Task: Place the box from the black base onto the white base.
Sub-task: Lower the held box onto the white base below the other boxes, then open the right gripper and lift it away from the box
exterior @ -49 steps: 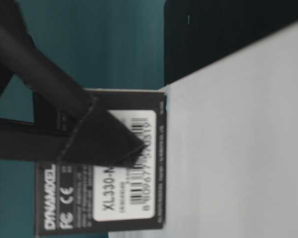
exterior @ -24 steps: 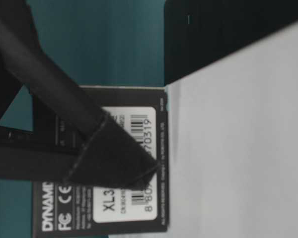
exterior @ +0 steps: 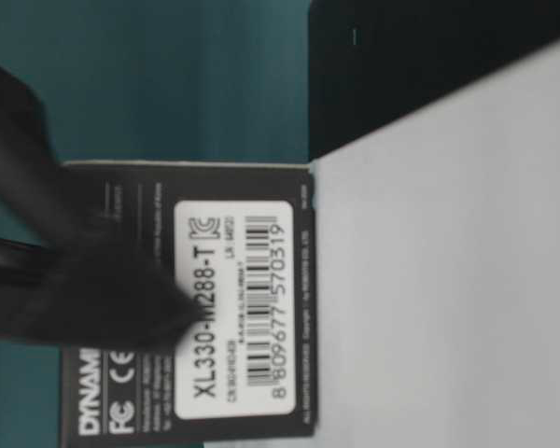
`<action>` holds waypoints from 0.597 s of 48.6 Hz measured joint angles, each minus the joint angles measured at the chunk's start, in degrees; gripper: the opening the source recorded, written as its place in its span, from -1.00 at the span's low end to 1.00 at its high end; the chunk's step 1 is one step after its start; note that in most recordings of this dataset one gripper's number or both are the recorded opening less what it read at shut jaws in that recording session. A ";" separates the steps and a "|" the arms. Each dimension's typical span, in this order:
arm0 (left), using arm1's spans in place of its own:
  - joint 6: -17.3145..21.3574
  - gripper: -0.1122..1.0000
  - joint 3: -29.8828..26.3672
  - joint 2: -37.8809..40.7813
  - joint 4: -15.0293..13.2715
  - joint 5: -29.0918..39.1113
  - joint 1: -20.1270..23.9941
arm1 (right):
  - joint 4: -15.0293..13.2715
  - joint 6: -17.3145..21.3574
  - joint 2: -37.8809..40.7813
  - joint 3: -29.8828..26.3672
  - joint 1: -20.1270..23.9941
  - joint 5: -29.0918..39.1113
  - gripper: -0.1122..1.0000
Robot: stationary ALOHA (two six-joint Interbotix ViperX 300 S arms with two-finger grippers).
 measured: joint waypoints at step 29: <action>0.00 -0.89 0.00 -0.18 0.00 0.00 0.00 | -0.97 -0.09 -10.81 4.66 -0.09 1.58 0.98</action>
